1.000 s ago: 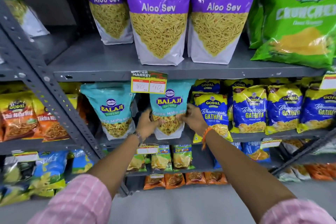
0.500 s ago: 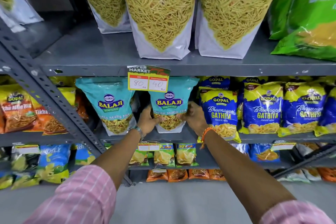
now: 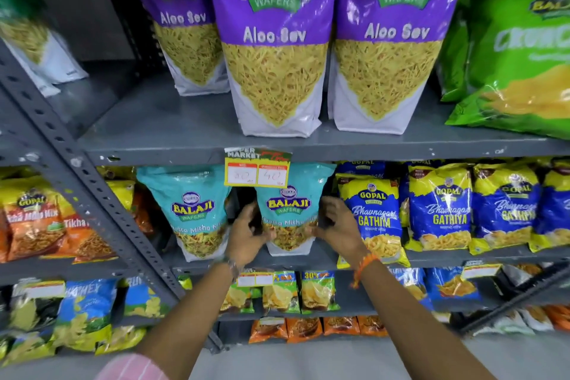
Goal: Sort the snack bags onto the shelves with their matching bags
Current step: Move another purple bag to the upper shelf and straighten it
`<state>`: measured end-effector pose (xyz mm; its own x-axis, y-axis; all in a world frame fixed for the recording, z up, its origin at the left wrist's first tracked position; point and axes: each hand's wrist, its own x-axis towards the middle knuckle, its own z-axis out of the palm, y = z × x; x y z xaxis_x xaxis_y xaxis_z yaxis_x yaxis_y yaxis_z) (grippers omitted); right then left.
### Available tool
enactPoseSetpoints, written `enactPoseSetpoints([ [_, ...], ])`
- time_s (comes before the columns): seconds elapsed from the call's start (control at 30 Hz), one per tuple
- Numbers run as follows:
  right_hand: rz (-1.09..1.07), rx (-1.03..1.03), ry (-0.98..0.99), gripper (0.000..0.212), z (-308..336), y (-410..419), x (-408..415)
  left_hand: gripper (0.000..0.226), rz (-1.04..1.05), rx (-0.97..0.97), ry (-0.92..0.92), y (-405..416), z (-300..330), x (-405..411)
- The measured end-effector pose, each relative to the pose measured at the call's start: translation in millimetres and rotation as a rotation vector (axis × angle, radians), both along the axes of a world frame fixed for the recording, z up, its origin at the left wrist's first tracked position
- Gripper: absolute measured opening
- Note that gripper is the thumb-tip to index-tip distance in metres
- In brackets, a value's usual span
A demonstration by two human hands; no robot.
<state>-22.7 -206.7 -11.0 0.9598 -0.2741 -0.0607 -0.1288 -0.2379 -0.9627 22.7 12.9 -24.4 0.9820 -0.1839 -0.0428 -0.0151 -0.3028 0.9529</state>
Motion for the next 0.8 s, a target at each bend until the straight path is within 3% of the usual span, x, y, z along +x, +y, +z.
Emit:
enactPoseSetpoints([
  [0.07, -0.144, 0.019, -0.096, 0.071, 25, 1, -26, 0.06, 0.082, -0.004, -0.091, 10, 17, -27],
  [0.13, -0.355, 0.078, -0.261, 0.045, 58, 4, -54, 0.046, 0.167, -0.026, -0.213, 21, 40, -57],
  [0.2, -0.476, 0.095, -0.444, 0.031, 101, 11, -74, 0.047, 0.204, -0.087, -0.336, 31, 70, -78],
  [0.3, -0.408, 0.079, -0.638, 0.028, 166, 23, -78, 0.049, 0.251, -0.229, -0.552, 40, 133, -81],
  [0.4, -0.21, 0.023, -0.672, 0.034, 214, 40, -58, 0.036, 0.24, -0.377, -0.735, 38, 202, -62],
  [0.5, -0.127, -0.05, -0.651, 0.038, 236, 54, -37, 0.051, 0.157, -0.456, -0.661, 28, 247, -27],
  [0.63, -0.146, -0.232, -0.638, 0.03, 240, 58, -15, 0.097, -0.051, -0.277, -0.388, 19, 263, 19],
  [0.73, -0.127, -0.224, -0.594, 0.054, 238, 61, -3, 0.092, -0.216, -0.272, -0.33, 12, 265, 21],
  [0.8, -0.134, -0.166, -0.593, 0.063, 239, 64, 1, 0.088, -0.186, -0.276, -0.373, 9, 263, 22],
])
